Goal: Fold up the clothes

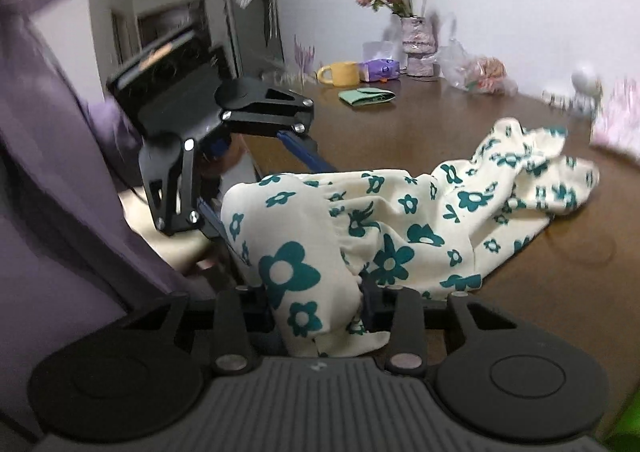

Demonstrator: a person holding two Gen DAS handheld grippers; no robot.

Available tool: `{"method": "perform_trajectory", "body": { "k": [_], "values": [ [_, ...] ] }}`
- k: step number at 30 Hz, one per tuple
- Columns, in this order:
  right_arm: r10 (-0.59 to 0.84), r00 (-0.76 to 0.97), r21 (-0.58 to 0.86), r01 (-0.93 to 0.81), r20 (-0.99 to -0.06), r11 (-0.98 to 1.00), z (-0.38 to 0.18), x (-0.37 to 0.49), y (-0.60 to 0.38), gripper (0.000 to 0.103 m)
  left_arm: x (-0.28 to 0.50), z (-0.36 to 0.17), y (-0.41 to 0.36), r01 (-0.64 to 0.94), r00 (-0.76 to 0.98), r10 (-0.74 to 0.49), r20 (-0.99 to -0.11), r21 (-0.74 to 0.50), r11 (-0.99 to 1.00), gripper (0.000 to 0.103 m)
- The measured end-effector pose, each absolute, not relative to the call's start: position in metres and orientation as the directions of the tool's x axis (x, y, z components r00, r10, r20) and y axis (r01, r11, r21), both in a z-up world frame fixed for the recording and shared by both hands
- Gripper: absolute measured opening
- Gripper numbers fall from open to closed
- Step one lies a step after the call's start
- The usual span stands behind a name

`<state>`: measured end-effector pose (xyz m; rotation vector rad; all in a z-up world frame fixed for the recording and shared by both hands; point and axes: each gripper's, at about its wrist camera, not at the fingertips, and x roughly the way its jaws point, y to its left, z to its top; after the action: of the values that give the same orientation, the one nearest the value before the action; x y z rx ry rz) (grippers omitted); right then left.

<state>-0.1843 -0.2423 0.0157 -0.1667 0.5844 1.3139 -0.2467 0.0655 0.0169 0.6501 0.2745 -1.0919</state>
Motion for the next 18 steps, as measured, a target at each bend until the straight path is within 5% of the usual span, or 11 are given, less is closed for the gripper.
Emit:
{"method": "perform_trajectory", "body": {
  "k": [10, 15, 18],
  "values": [
    [0.91, 0.026, 0.407, -0.889, -0.413, 0.21, 0.023, -0.16, -0.256, 0.037, -0.239, 0.02, 0.063, 0.887, 0.439, -0.745, -0.502, 0.375, 0.27, 0.084],
    [0.89, -0.024, 0.403, -0.897, -0.456, 0.182, 0.028, -0.162, -0.249, 0.038, -0.228, 0.02, 0.059, 0.937, 0.324, -0.779, -0.537, 0.298, 0.184, 0.062],
    [0.886, 0.007, 0.38, -0.902, -0.463, 0.206, 0.03, -0.163, -0.252, 0.05, -0.221, 0.016, 0.061, 0.95, 0.3, -0.779, -0.55, 0.245, 0.193, 0.051]
  ]
}}
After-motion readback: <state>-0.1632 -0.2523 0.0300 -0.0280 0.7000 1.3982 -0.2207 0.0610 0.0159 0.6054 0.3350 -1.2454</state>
